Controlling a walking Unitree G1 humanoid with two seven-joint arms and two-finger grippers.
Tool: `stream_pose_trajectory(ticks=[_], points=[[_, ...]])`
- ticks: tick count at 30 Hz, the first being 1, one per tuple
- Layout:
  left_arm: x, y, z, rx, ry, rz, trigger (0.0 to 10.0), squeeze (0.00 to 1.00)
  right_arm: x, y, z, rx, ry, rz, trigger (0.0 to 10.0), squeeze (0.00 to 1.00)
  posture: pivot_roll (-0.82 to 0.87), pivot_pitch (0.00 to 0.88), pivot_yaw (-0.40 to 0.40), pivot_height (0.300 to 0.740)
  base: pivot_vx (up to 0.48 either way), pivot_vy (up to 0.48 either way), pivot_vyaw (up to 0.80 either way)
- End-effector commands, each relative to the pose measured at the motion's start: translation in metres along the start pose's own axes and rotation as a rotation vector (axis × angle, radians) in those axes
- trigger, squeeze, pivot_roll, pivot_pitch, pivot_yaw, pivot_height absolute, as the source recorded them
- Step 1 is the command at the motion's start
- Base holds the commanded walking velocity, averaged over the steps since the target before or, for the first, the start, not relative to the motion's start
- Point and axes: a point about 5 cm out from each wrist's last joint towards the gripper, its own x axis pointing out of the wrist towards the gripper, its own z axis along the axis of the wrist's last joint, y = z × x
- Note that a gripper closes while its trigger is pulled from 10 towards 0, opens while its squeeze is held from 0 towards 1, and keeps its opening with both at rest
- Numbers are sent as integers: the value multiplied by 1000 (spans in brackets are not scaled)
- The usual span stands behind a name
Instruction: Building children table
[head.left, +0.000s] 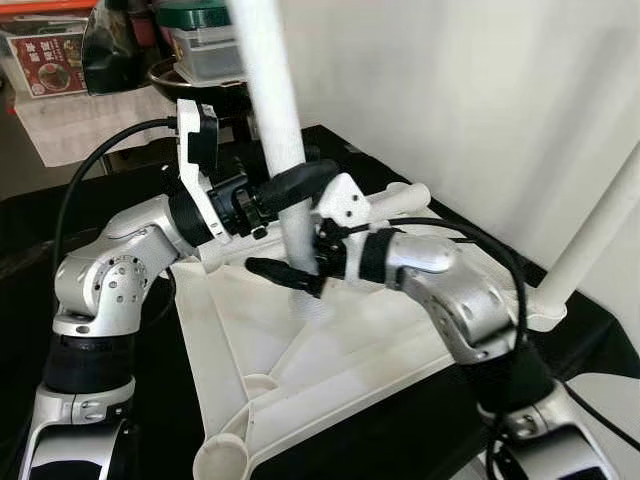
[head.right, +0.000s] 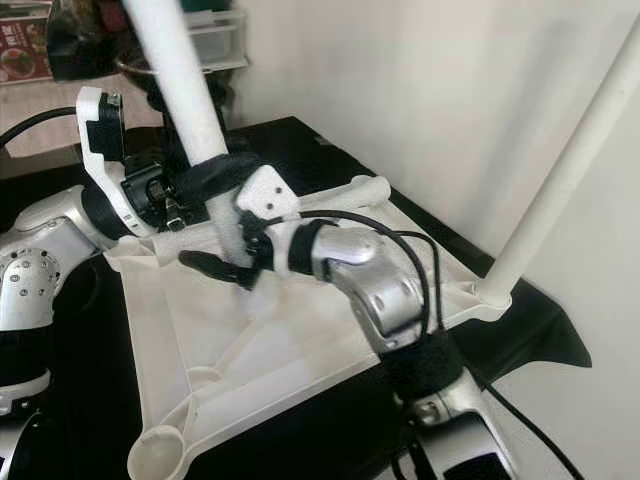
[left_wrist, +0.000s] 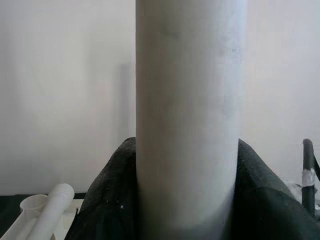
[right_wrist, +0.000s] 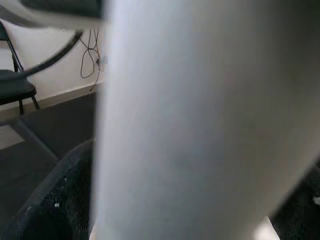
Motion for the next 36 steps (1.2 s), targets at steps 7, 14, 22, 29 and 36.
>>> stream_pose_trajectory(ticks=[7, 14, 22, 29, 36], points=[[11, -9, 4, 12, -3, -81, 0, 0, 12, 3, -5, 82, 14, -23, 0, 0, -245, 0, -41, 740, 0, 0, 0], [11, -8, 5, 11, -15, -79, 0, 0, 12, -6, -1, 149, -47, -102, 0, 0, -250, 4, -38, 740, 0, 0, 0], [8, -8, 5, 10, -26, -65, 0, 0, 10, -10, 2, 160, -88, -145, 0, 0, -247, 0, -36, 740, 0, 0, 0], [-1, -3, 2, 41, -32, 10, 10000, 1000, 7, -13, 2, 162, -109, -163, 0, 0, -249, 0, -36, 740, 0, 0, 0], [-17, 15, 18, 78, -124, 211, 10000, 1000, 1, -19, -3, 161, -101, -209, 0, 0, -250, 4, -33, 740, 0, 0, 0]])
